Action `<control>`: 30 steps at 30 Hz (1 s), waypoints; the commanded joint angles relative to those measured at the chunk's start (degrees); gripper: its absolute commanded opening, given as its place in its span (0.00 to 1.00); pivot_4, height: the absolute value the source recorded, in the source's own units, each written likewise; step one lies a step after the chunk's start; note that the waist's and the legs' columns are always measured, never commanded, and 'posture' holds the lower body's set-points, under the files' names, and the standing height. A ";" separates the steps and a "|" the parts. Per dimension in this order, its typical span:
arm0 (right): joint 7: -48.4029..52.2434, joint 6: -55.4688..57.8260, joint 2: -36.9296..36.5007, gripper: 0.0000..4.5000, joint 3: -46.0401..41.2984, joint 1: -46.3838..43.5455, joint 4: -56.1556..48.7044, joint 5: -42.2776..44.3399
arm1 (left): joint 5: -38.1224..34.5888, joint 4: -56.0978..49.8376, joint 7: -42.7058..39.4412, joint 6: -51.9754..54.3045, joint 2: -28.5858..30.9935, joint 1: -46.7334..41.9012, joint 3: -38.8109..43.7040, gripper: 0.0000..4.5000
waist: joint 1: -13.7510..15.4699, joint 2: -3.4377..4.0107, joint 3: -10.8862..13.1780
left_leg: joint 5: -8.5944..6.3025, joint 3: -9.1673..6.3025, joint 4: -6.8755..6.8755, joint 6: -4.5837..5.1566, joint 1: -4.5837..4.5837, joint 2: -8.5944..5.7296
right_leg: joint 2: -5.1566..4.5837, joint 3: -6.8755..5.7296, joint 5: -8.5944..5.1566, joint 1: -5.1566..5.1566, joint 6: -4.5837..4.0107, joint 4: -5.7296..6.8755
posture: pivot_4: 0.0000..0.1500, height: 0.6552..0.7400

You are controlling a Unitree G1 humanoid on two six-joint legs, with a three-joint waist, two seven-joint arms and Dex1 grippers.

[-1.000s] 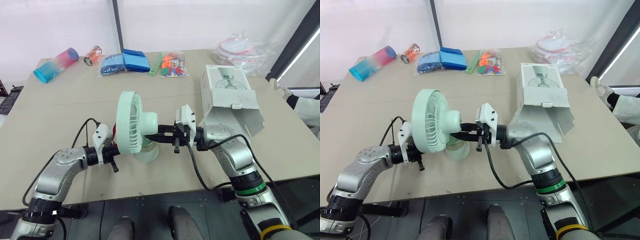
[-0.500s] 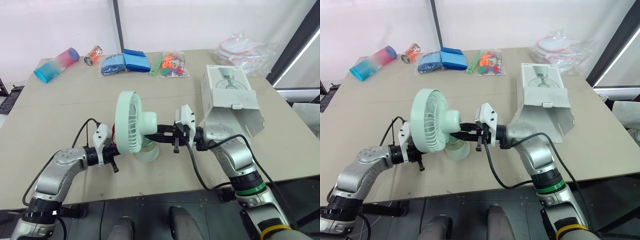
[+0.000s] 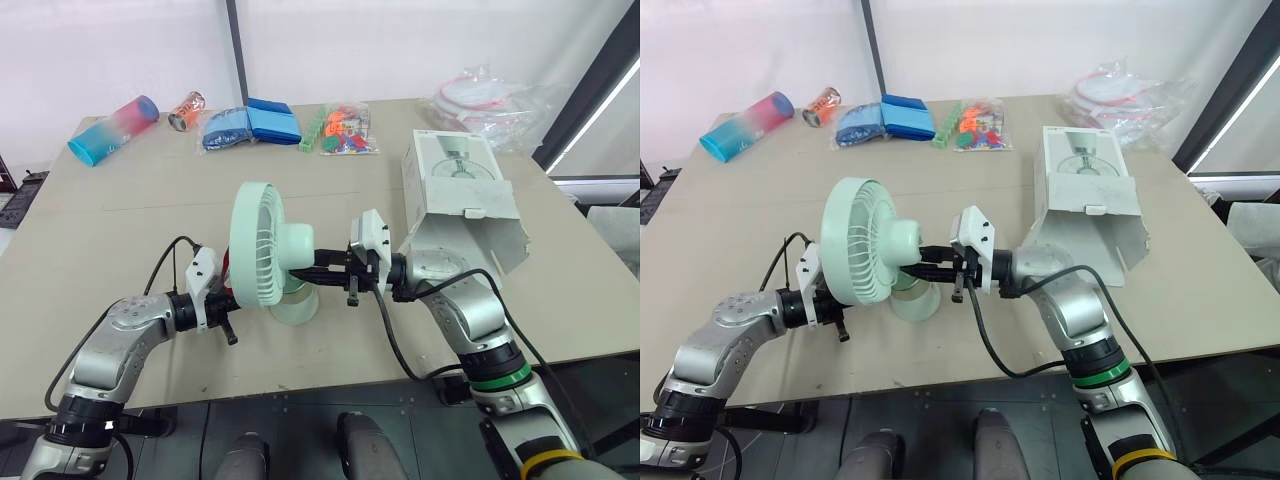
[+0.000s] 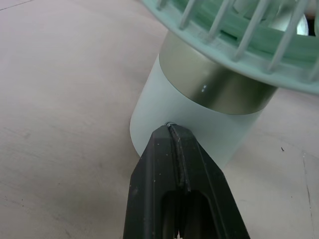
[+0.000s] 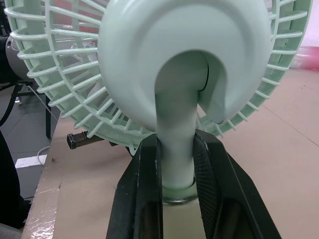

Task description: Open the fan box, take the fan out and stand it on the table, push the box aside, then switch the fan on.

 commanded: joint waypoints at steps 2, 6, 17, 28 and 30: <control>0.39 -0.19 0.30 0.07 0.88 -0.34 -1.09 -0.12 | -1.20 -3.13 -1.17 -0.22 -0.42 -0.98 -0.62 0.00 | 0.00 0.00 0.00 | 0.00 0.00 0.00 0.00 0.00 0.00 | 0.00 0.00 0.00 0.00 0.00 0.00 | 1.00 1.00; 0.60 -0.29 0.28 0.07 0.87 -0.35 -0.94 -0.13 | -1.00 -3.12 -1.10 -0.37 -0.39 -0.98 -0.67 0.00 | 0.00 0.00 0.00 | 0.00 0.00 0.00 0.00 0.00 0.00 | 0.00 0.00 0.00 0.00 0.00 0.00 | 1.00 1.00; 3.03 4.26 0.90 0.07 -7.38 -1.41 -3.96 12.59 | -2.14 -1.33 -1.04 -0.79 4.65 2.08 7.05 0.00 | -0.07 0.02 0.02 | 0.00 0.00 -0.01 0.01 -0.02 0.01 | 0.00 0.00 0.00 -0.06 0.00 0.01 | 1.00 1.00; 4.97 10.26 -1.50 0.07 -11.85 -1.62 -9.16 22.63 | -4.52 -3.62 -0.17 -0.01 6.80 7.48 14.32 0.00 | -0.03 0.03 0.02 | -0.03 0.00 0.00 0.05 -0.04 0.01 | 0.00 0.00 -0.01 -0.05 0.01 0.04 | 1.00 1.00; 5.07 10.37 -1.62 0.07 -11.89 -1.99 -8.92 22.68 | -5.52 -5.61 0.34 0.97 6.94 8.64 15.21 0.00 | -0.04 0.02 0.02 | -0.03 0.00 0.00 0.05 -0.04 0.01 | 0.00 0.00 -0.01 -0.06 0.01 0.04 | 1.00 1.00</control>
